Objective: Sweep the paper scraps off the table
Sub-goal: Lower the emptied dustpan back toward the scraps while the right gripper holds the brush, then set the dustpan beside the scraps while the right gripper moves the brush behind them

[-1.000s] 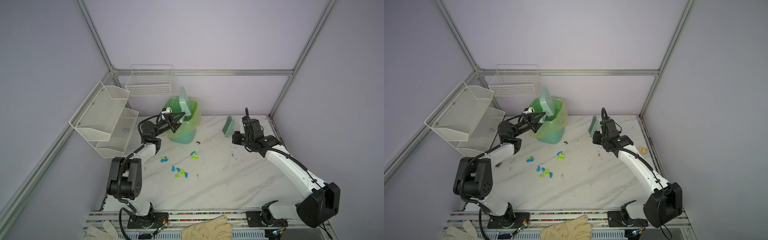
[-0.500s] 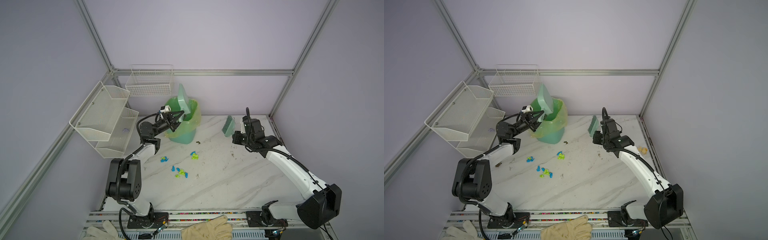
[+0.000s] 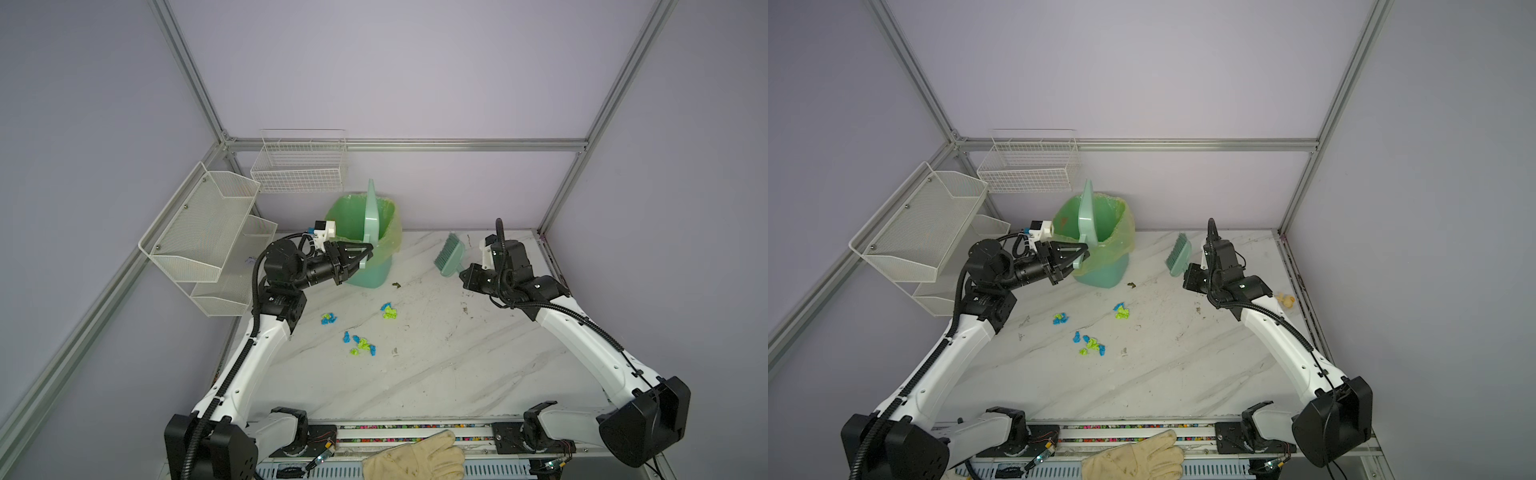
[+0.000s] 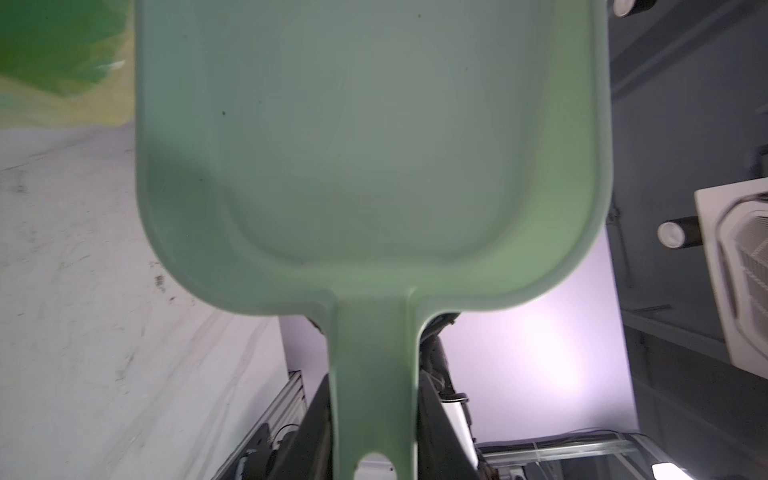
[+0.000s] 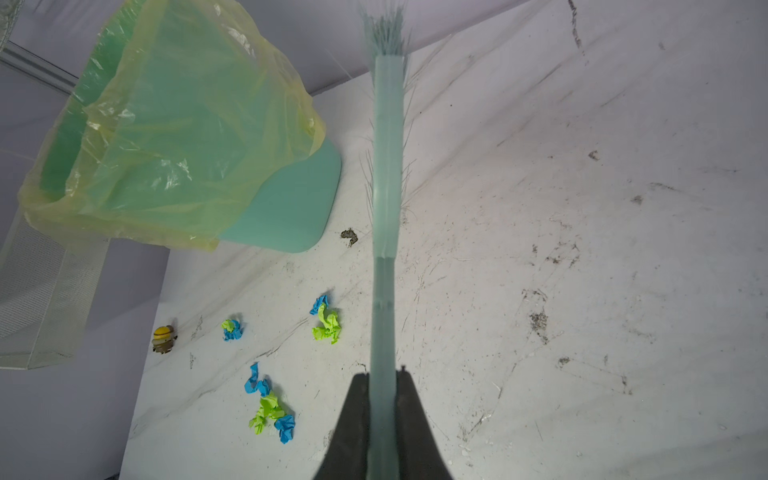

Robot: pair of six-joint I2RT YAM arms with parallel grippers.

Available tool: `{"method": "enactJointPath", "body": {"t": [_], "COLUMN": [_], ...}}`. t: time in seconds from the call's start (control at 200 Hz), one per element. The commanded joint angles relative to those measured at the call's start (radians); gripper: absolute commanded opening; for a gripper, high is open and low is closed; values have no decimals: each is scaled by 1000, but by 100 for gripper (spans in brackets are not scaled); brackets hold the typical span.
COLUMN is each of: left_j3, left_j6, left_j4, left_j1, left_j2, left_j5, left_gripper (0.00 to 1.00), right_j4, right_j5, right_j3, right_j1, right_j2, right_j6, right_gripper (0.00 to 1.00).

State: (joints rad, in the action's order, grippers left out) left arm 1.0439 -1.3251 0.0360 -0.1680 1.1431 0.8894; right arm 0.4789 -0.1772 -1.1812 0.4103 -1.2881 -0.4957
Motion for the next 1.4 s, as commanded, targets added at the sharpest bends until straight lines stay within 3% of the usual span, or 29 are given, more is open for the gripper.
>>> {"method": "enactJointPath", "body": {"t": [0.0,0.32,0.6,0.995,1.23,1.395], "left_j3": [62,-74,-254,-237,-183,-113], "left_j6": [287,357,363,502,556,591], "left_j4": [-351,-578,-640,-779,-788,-810], "left_j1": [-49,-186,-277,-277,-274,-265], "left_j2": [-81,-305,-414,-301,-147,-39], "left_j5": [-135,-407,-545,-743,-798,-807], "left_gripper": [0,0,0,0,0,0], "right_j4": [-60,-61,-109,-195,-140,-184], "right_j5": [-64,-176,-202,-305,-284,-314], "right_j3": [9,22,73,86,29,41], "right_j1": [-2,11,91,131,135,140], "right_j2": [21,20,30,-126,-215,-249], "right_j6": [-51,-92,-129,-143,-87,-127], "right_gripper": [0,0,0,0,0,0]}}
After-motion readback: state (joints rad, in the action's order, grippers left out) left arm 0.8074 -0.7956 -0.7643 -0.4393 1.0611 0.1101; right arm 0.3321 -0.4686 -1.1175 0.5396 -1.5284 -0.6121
